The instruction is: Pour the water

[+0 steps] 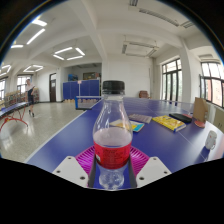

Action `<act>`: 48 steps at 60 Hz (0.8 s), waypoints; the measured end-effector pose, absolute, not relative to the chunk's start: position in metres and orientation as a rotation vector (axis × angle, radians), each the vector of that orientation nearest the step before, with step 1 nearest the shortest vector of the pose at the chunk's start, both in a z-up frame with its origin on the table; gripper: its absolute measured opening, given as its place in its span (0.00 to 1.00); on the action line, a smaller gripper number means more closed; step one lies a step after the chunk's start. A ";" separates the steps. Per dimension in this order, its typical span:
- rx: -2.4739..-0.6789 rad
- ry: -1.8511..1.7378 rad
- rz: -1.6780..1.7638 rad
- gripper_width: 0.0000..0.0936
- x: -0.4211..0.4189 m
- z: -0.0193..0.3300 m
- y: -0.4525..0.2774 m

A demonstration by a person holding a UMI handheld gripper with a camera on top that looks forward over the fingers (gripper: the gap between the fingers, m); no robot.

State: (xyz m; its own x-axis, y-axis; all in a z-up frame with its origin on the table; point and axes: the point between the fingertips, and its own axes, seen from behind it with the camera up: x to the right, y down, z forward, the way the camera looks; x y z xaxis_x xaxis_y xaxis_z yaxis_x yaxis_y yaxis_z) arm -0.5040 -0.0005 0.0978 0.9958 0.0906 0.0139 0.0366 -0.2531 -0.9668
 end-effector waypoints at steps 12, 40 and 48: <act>-1.803 -0.098 0.093 0.36 -0.507 0.102 -0.003; -1.450 0.252 1.040 0.36 -0.429 0.347 -0.035; -1.198 0.503 1.474 0.36 -0.332 0.408 -0.034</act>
